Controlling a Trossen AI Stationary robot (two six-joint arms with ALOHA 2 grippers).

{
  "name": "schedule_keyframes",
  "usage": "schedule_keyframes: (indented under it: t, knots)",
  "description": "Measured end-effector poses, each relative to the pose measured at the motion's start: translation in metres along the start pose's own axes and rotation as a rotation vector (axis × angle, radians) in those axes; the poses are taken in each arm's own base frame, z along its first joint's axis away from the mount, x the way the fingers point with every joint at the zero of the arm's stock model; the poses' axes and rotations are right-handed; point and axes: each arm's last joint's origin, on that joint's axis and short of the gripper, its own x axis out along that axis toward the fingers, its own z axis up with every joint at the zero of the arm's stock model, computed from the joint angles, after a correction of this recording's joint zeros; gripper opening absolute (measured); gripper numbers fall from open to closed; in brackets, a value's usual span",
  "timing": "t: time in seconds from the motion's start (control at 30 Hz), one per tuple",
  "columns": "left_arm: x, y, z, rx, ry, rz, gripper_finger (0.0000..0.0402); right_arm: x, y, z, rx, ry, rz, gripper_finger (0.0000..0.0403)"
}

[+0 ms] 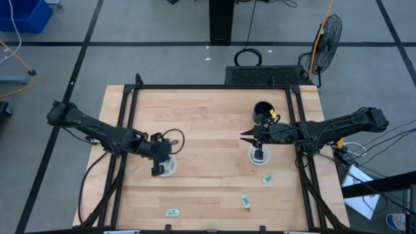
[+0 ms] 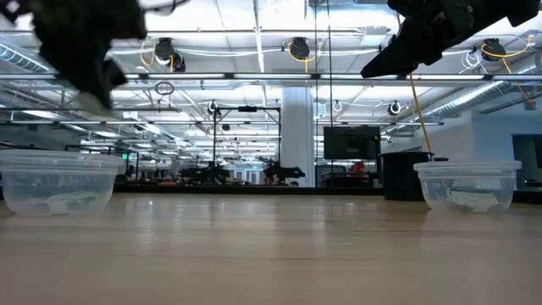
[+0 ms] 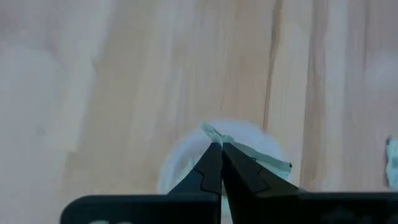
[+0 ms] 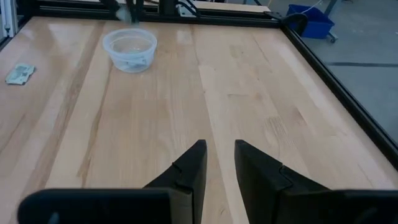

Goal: Pick and place items into bin
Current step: Put the white stevia packet into the left transparent bin, then put the white stevia packet into the right transparent bin

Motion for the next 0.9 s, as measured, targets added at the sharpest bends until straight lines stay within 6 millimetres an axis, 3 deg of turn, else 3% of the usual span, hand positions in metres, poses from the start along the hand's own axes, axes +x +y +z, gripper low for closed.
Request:
schedule_keyframes:
  t: [0.13, 0.3, 0.7, 0.9]
  knots:
    - [0.025, 0.006, -0.023, -0.031, 0.019, -0.021, 0.0004, 0.0, 0.0, -0.002, 0.03, 0.022, -0.001, 0.0075]
    - [0.035, 0.009, -0.031, -0.081, 0.0, -0.024, 0.0029, 0.0, 0.0, -0.002, 0.036, 0.022, -0.002, 0.0075]
    - [0.033, 0.009, -0.027, -0.085, -0.028, 0.004, 0.0088, -0.001, 0.002, -0.003, -0.024, 0.032, 0.008, 0.0075]
    - [0.003, -0.003, 0.002, 0.009, -0.101, -0.056, 0.009, -0.011, 0.016, -0.005, -0.005, 0.04, 0.164, 0.0075]
